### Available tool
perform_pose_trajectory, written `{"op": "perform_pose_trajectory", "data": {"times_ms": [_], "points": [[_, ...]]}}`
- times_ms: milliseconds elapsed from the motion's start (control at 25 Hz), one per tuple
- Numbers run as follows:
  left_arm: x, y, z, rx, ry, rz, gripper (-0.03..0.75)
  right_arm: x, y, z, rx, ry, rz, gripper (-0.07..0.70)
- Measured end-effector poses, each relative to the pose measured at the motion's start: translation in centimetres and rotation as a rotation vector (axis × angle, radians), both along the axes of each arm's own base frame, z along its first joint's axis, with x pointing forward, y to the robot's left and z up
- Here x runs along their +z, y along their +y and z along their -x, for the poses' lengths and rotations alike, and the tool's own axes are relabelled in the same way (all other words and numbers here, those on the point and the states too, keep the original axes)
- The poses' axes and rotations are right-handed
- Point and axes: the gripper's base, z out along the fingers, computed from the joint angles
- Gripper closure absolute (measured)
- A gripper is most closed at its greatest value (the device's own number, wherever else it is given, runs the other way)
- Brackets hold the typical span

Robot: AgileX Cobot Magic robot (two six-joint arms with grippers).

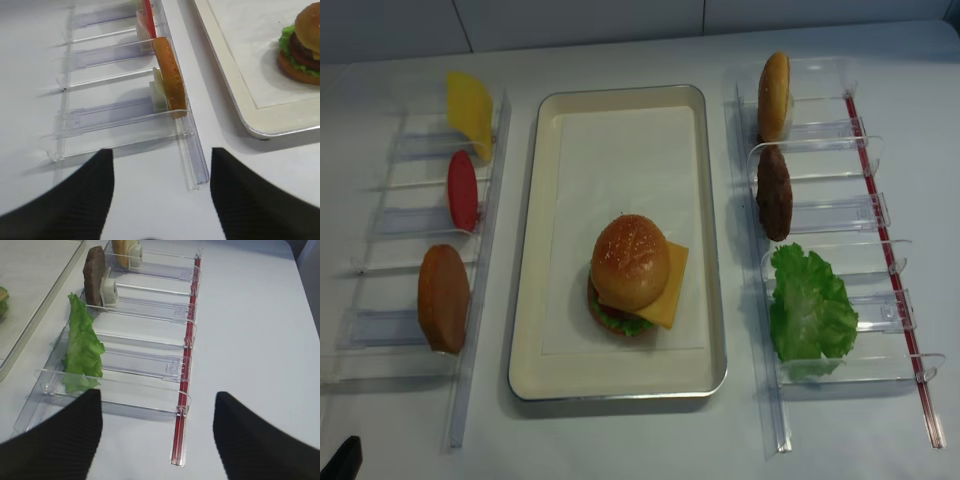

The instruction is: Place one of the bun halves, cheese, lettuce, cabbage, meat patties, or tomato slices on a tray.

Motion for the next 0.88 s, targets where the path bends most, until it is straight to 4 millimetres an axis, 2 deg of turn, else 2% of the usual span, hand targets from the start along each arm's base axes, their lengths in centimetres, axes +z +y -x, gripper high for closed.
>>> {"op": "perform_pose_trajectory", "data": {"times_ms": [880], "points": [[0.00,0.00,0.00,0.000,0.000,0.000,0.302,0.00,0.00,0.00,0.000,0.000,0.000,0.141]]}}
